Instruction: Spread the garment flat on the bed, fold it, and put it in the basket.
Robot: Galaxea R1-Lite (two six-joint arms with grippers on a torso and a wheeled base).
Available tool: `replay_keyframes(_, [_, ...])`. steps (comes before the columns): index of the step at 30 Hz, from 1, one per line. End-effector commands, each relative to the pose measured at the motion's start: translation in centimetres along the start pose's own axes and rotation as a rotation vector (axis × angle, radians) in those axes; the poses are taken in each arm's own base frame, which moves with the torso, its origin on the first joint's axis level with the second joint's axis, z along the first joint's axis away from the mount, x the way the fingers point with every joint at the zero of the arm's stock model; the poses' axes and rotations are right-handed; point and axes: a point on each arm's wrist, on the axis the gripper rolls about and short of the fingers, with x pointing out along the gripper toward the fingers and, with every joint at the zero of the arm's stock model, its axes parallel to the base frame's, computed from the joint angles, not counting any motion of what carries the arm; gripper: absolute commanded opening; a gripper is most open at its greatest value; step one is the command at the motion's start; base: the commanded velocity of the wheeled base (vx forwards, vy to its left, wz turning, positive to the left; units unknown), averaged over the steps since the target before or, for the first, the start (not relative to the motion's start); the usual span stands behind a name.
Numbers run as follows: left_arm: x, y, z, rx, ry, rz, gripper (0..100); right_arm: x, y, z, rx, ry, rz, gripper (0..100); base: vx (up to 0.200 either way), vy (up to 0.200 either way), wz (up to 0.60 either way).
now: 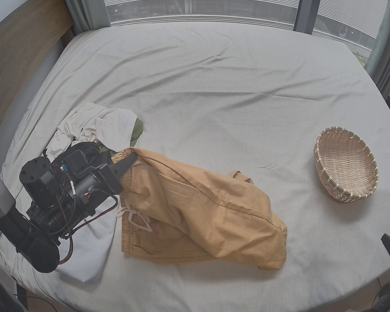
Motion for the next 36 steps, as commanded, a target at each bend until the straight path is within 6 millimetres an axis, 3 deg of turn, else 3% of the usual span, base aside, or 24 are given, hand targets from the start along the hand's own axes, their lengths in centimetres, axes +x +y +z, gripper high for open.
replay_keyframes(1, [-0.4, 0.8, 0.1, 0.012, 0.000, 0.035, 0, 6.6, 0.0, 1.2, 0.178, 0.208, 0.075, 100, 0.000, 0.000, 0.00])
replay_keyframes(7, [-0.6, 1.2, 0.0, 0.047, 0.009, 0.050, 0, 11.2, -0.7, 0.7, 0.200, 0.302, 0.033, 100, 0.000, 0.000, 0.00])
replay_keyframes(15, [-0.9, 2.2, -0.1, 0.045, 0.016, 0.087, 0, 14.7, -1.9, -1.1, 0.221, 0.397, -0.020, 100, 0.000, 0.000, 0.00])
replay_keyframes(36, [-1.0, 2.1, -0.5, 0.058, 0.030, 0.088, 0, 19.1, -3.9, -7.2, 0.357, 0.536, -0.081, 100, 0.000, 0.000, 0.00])
